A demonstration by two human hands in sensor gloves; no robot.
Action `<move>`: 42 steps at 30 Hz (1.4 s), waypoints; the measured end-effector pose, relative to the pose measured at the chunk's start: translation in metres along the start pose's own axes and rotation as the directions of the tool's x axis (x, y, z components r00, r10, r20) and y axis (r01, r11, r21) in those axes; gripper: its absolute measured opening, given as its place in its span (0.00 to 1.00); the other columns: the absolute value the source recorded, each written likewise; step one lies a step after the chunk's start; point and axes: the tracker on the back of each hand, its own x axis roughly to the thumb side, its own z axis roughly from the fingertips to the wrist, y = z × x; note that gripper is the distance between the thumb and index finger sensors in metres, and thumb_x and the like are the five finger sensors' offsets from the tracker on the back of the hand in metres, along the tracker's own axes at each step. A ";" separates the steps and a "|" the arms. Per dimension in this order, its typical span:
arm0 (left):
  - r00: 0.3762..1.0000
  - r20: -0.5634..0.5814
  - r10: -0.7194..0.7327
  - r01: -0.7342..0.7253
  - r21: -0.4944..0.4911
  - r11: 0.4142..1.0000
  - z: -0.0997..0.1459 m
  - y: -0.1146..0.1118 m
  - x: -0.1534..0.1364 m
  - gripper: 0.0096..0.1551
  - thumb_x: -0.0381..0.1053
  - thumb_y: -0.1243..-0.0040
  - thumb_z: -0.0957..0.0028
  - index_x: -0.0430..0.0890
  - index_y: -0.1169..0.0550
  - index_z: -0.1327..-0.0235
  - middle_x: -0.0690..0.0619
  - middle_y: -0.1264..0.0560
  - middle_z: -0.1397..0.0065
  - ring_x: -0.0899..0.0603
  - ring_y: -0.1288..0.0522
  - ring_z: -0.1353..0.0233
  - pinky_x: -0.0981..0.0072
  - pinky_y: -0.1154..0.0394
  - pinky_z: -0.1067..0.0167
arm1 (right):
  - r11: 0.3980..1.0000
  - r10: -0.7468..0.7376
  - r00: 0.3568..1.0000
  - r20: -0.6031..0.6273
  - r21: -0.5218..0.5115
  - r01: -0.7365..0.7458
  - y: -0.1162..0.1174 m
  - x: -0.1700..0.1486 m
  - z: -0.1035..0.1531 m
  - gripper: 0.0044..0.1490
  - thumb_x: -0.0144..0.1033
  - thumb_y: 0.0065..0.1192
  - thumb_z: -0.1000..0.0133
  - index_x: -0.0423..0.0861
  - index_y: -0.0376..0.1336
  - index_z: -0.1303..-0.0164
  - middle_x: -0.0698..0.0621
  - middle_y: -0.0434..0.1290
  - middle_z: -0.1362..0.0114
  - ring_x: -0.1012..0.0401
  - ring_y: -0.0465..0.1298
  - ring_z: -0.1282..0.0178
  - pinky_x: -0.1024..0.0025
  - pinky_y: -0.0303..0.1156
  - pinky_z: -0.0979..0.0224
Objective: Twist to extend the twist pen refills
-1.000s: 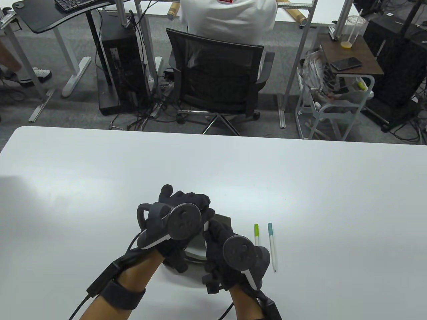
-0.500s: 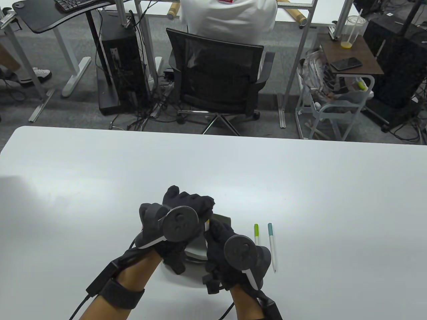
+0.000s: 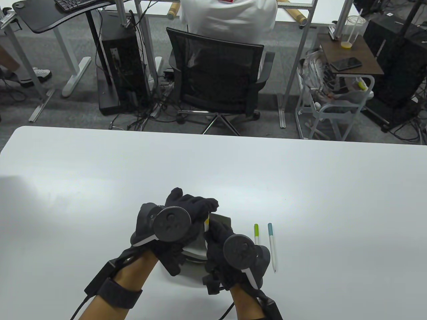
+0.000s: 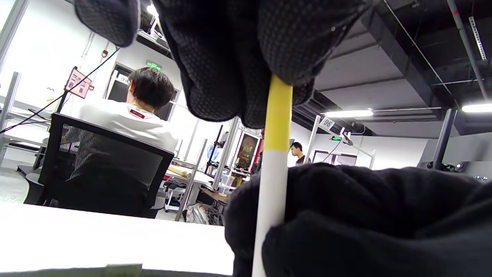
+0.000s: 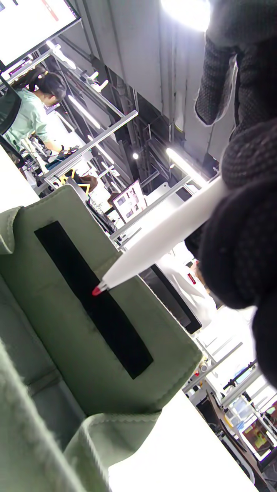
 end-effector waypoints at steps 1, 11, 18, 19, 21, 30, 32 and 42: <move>1.000 0.001 0.006 -0.006 -0.004 1.000 0.000 0.000 -0.001 0.24 0.42 0.37 0.45 0.48 0.20 0.33 0.47 0.16 0.32 0.39 0.18 0.33 0.24 0.41 0.29 | 1.000 -0.003 1.000 0.000 0.000 0.003 0.000 0.000 0.000 0.28 0.38 0.61 0.56 0.50 0.71 0.45 0.48 0.80 0.46 0.66 0.81 0.70 0.75 0.78 0.67; 1.000 -0.001 0.025 -0.025 -0.004 1.000 -0.003 -0.004 -0.008 0.28 0.43 0.36 0.45 0.49 0.25 0.28 0.48 0.15 0.34 0.40 0.17 0.35 0.25 0.40 0.29 | 0.998 -0.062 0.998 -0.019 -0.017 0.062 -0.003 -0.001 -0.001 0.28 0.41 0.64 0.56 0.49 0.72 0.45 0.48 0.81 0.47 0.65 0.81 0.70 0.74 0.79 0.68; 0.972 -0.221 -0.080 0.083 0.008 0.997 -0.003 0.034 -0.057 0.28 0.45 0.34 0.44 0.45 0.24 0.28 0.45 0.14 0.37 0.38 0.17 0.38 0.25 0.39 0.29 | 0.999 -0.022 0.999 -0.048 -0.027 0.021 -0.002 -0.007 -0.001 0.30 0.45 0.63 0.56 0.49 0.72 0.44 0.48 0.81 0.45 0.64 0.81 0.69 0.74 0.78 0.67; 0.954 -0.268 -0.135 0.133 -0.024 0.991 -0.001 0.038 -0.070 0.29 0.46 0.34 0.44 0.45 0.23 0.29 0.45 0.14 0.38 0.38 0.17 0.39 0.25 0.39 0.30 | 1.000 -0.014 0.998 -0.053 -0.026 0.013 -0.001 -0.008 -0.002 0.30 0.45 0.63 0.56 0.49 0.72 0.44 0.48 0.80 0.45 0.64 0.81 0.69 0.74 0.78 0.67; 0.905 -0.347 -0.247 0.213 -0.136 0.968 0.005 0.037 -0.098 0.28 0.47 0.33 0.44 0.43 0.23 0.29 0.44 0.14 0.39 0.38 0.17 0.40 0.26 0.39 0.30 | 1.000 0.001 0.998 -0.059 -0.018 -0.002 0.001 -0.009 -0.002 0.30 0.46 0.63 0.56 0.48 0.72 0.44 0.48 0.80 0.45 0.64 0.81 0.69 0.74 0.78 0.67; 0.753 -0.441 -0.489 0.181 -0.576 0.797 0.044 -0.035 -0.187 0.30 0.49 0.32 0.44 0.41 0.22 0.30 0.45 0.13 0.42 0.38 0.16 0.43 0.26 0.37 0.31 | 1.000 0.023 0.997 -0.076 -0.008 -0.024 0.003 -0.013 -0.003 0.31 0.46 0.64 0.56 0.48 0.72 0.44 0.47 0.81 0.45 0.64 0.81 0.69 0.73 0.78 0.67; 0.735 -0.430 -0.525 0.184 -0.618 0.764 0.048 -0.049 -0.195 0.30 0.49 0.32 0.45 0.42 0.22 0.30 0.45 0.13 0.43 0.39 0.16 0.43 0.27 0.37 0.31 | 1.000 0.029 0.997 -0.077 -0.006 -0.030 0.003 -0.013 -0.003 0.31 0.46 0.64 0.56 0.48 0.72 0.44 0.48 0.81 0.45 0.64 0.81 0.69 0.73 0.78 0.67; 0.699 -0.404 -0.590 0.166 -0.711 0.683 0.047 -0.084 -0.208 0.30 0.49 0.32 0.45 0.42 0.22 0.30 0.46 0.13 0.43 0.39 0.16 0.43 0.27 0.37 0.31 | 0.999 0.046 0.996 -0.082 0.002 -0.046 0.002 -0.013 -0.003 0.31 0.47 0.64 0.56 0.49 0.72 0.44 0.47 0.81 0.45 0.64 0.81 0.70 0.73 0.78 0.67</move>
